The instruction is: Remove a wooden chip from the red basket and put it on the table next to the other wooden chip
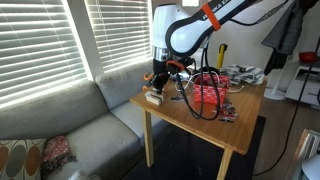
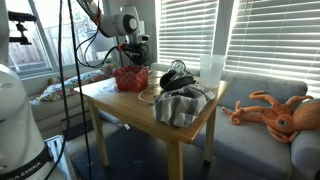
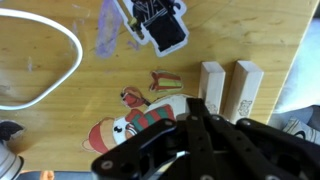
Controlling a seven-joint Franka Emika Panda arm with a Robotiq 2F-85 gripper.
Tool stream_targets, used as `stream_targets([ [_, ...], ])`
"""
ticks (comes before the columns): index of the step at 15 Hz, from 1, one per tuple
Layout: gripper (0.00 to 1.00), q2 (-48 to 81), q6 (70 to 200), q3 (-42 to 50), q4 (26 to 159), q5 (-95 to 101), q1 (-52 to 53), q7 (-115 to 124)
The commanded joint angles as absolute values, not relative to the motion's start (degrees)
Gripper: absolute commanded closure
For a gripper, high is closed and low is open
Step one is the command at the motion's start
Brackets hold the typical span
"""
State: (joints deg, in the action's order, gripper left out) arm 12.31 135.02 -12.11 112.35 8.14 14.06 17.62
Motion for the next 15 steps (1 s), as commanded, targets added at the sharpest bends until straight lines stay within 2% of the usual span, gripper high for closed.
stream_targets([
  [1, 1.0, 13.2, 135.3, -11.1, 111.9, 9.4, 15.4, 18.4],
  [15, 1.0, 13.7, 135.8, -11.1, 112.0, 9.0, 15.6, 17.8],
])
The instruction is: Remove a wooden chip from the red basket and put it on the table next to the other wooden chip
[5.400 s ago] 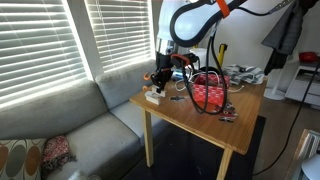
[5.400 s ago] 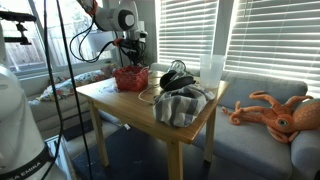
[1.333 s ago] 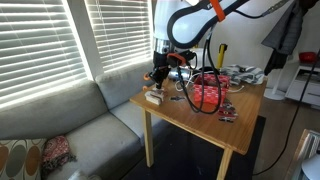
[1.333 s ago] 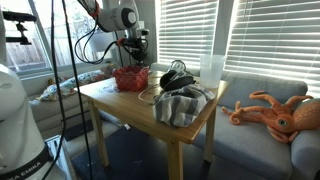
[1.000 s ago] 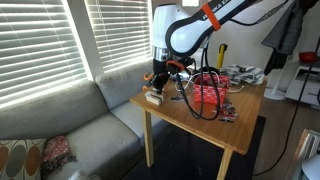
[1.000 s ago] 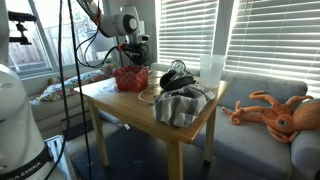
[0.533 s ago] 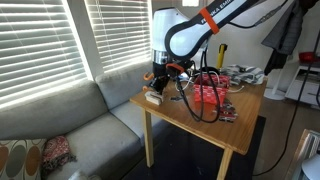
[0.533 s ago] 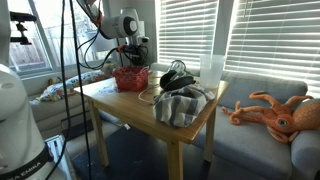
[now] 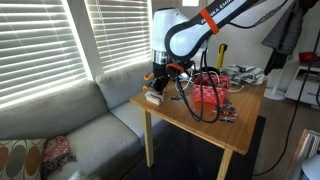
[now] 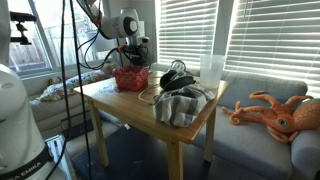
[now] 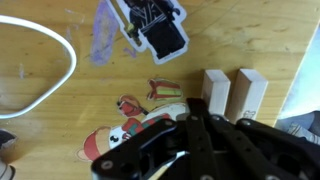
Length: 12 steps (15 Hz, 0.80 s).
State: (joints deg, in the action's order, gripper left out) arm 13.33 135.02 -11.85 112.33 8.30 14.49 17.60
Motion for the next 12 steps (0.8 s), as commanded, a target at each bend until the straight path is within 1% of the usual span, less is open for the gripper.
stream_targets([
  [1, 1.0, 13.7, 135.9, -11.2, 111.9, 8.4, 15.5, 17.4],
  [12, 1.0, 11.9, 135.1, -10.4, 112.5, 10.2, 15.7, 19.3],
])
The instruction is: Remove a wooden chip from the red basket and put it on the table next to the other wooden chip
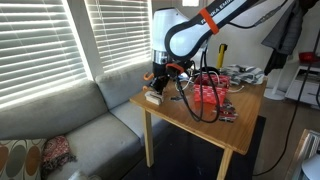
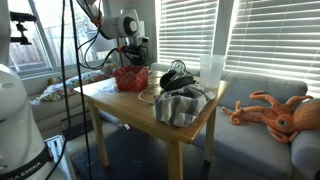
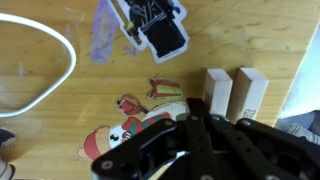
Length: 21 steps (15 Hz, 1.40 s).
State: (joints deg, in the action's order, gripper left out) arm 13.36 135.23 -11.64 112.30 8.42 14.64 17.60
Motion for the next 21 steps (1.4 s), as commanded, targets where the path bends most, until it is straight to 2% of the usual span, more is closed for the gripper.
stream_targets([
  [1, 1.0, 10.7, 135.0, -10.2, 112.8, 10.4, 15.7, 19.5],
  [5, 1.0, 4.7, 130.9, -10.9, 113.8, 9.4, 15.4, 18.8],
  [6, 0.74, 2.9, 129.1, -11.4, 114.0, 8.5, 15.1, 18.0],
  [7, 0.73, 0.4, 126.8, -11.6, 114.4, 9.2, 15.1, 17.7],
  [8, 0.68, -1.9, 124.5, -12.0, 114.6, 9.0, 15.0, 17.9],
  [16, 0.12, -14.8, 106.7, -14.0, 115.7, 4.6, 14.3, 13.0],
  [18, 0.0, -17.5, 104.5, -13.5, 117.4, 2.5, 14.6, 8.5],
  [21, 0.0, -22.7, 103.2, -11.7, 121.7, 0.1, 14.4, 2.6],
])
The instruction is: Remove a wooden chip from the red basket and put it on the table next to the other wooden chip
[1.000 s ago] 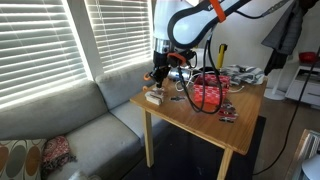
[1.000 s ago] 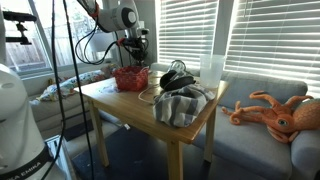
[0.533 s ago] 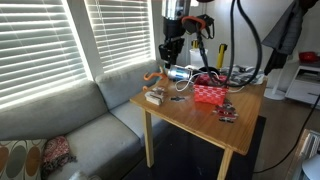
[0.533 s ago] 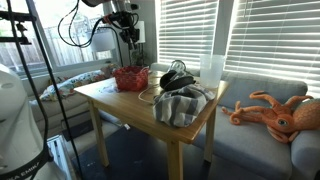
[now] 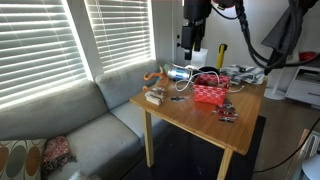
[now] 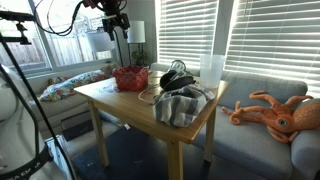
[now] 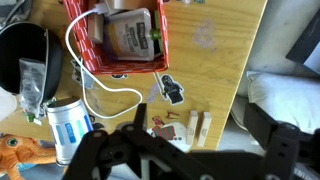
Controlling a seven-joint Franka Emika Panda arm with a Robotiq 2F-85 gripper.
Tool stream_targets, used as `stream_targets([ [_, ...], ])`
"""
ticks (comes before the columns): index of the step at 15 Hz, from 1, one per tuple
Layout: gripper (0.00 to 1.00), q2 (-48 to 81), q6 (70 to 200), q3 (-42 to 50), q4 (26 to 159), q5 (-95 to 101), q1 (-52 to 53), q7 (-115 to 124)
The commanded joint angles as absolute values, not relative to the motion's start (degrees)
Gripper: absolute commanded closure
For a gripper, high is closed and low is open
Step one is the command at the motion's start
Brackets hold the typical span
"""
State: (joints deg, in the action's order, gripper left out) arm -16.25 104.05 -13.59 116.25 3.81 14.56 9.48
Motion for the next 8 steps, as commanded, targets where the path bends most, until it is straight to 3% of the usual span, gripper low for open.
stream_targets([
  [1, 0.0, -17.6, 103.5, -13.9, 117.3, 2.7, 13.7, 7.3],
  [8, 0.0, -17.8, 103.6, -14.0, 118.0, 2.5, 13.6, 6.8],
])
